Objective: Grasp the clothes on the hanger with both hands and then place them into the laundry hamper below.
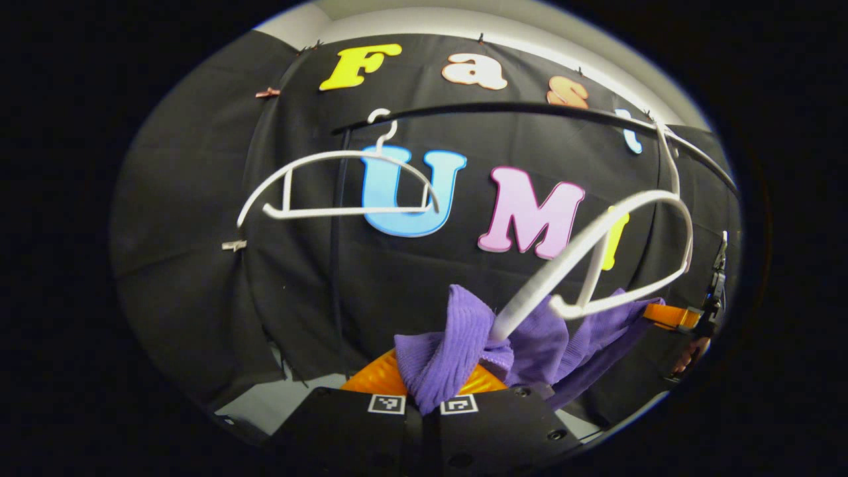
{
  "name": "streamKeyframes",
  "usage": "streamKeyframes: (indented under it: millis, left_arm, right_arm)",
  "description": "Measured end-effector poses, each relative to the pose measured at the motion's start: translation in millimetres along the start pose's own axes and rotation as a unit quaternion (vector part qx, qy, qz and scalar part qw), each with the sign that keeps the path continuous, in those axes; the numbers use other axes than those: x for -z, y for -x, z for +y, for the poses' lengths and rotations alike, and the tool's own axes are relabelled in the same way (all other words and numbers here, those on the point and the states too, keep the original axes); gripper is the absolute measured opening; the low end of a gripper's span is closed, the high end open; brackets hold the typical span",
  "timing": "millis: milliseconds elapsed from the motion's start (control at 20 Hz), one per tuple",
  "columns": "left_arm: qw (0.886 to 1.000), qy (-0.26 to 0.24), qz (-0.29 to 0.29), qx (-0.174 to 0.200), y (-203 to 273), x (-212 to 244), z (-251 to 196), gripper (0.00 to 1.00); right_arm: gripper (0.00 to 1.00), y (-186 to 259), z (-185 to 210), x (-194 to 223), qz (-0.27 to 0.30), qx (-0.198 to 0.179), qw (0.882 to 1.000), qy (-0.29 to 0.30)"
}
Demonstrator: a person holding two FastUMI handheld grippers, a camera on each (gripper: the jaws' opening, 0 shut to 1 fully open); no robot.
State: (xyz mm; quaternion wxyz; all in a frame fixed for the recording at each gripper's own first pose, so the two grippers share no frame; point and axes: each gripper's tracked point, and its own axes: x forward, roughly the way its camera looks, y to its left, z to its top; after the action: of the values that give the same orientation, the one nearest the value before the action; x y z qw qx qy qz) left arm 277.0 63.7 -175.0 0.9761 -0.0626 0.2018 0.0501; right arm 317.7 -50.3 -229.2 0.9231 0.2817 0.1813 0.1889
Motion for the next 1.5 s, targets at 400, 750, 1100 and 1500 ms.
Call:
streamKeyframes:
  millis: [400,750,1100,1500]
  left_arm:
    - [0.995,-0.014,0.067,0.067,26.1,90.5,-70.0,0.04]
    - [0.987,-0.014,0.082,0.137,46.3,111.1,-144.1,0.06]
    - [0.972,-0.013,0.192,0.137,21.6,230.1,-151.0,0.05]
    - [0.941,-0.007,0.33,0.077,-12.1,351.4,-135.9,0.1]
  right_arm:
    - [0.04,42.7,67.1,107.6,0.081,-0.047,0.995,-0.02]
    - [0.04,76.8,104.7,153.7,0.125,-0.041,0.991,0.014]
    - [0.04,71.6,28.8,249.2,0.227,0.042,0.973,0.02]
    - [0.04,94.1,-57.7,368.8,0.386,0.147,0.91,0.044]
